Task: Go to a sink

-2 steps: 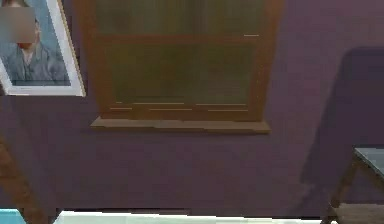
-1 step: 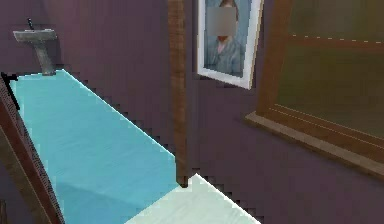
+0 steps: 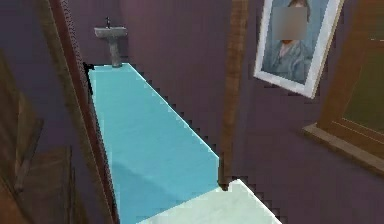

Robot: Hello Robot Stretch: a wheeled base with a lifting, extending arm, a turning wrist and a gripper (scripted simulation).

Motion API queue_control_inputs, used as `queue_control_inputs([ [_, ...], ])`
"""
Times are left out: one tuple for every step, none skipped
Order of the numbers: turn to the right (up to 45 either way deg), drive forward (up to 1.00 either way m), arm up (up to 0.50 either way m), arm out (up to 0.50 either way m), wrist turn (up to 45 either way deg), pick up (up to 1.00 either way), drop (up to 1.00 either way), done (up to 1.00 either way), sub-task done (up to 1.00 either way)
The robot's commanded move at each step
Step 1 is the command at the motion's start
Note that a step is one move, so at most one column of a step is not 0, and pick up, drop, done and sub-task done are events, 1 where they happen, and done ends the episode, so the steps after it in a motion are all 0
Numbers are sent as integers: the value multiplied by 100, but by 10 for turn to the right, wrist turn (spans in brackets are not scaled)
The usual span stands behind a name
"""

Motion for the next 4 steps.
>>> queue_control_inputs([
  [0, 10, 0, 0, 0, 0, 0, 0, 0],
  [0, 25, 0, 0, 0, 0, 0, 0, 0],
  [-60, 0, 0, 0, 0, 0, 0, 0, 0],
  [0, 60, 0, 0, 0, 0, 0, 0, 0],
])
